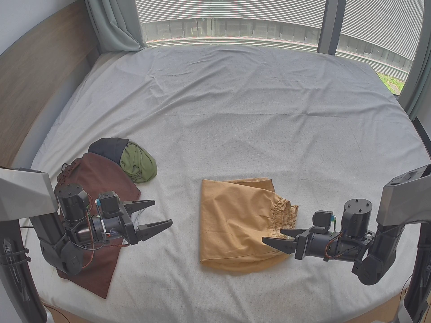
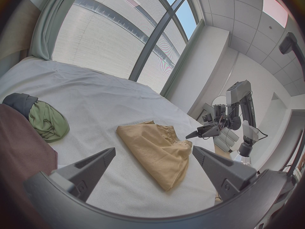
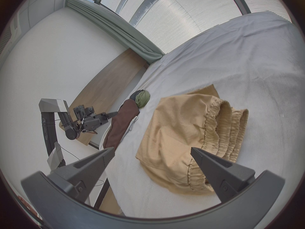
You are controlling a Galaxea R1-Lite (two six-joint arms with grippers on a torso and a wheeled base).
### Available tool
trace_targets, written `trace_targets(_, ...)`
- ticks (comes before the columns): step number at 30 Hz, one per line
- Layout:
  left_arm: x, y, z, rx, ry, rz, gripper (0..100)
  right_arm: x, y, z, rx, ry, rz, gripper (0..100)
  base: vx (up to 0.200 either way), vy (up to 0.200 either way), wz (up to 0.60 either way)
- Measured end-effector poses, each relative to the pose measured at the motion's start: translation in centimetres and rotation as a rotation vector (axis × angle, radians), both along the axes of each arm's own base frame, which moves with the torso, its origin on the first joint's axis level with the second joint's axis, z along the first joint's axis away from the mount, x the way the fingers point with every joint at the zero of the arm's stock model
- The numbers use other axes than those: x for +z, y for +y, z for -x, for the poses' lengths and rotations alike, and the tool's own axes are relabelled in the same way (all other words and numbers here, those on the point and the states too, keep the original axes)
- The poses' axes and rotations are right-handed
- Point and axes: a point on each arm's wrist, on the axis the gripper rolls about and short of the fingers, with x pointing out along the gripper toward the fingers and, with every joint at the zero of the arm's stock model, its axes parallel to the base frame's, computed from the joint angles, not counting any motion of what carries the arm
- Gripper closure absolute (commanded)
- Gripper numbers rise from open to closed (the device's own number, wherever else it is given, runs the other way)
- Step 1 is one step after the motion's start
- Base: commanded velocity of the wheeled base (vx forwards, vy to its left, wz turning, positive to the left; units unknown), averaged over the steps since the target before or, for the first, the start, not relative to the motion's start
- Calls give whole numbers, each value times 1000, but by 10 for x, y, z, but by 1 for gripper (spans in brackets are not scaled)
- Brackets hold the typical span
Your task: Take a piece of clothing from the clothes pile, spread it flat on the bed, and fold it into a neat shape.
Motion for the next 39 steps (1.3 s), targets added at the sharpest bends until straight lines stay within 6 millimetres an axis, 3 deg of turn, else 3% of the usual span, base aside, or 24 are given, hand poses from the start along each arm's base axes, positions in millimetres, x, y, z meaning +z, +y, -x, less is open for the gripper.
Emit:
trace_targets(14, 2, 4, -2, 13, -10, 2, 0, -32, -2, 4, 0, 108, 55, 0, 0, 0, 0)
trace_targets(24, 3, 8, -4, 27, -19, 3, 0, -43, -4, 5, -1, 141, 73, 0, 0, 0, 0)
trace_targets(32, 3, 9, -5, 29, -20, 4, 0, -42, -3, 5, 0, 138, 72, 0, 0, 0, 0)
trace_targets(39, 3, 9, -5, 31, -20, 3, 0, -25, -9, 6, -18, 98, 53, 0, 0, 0, 0)
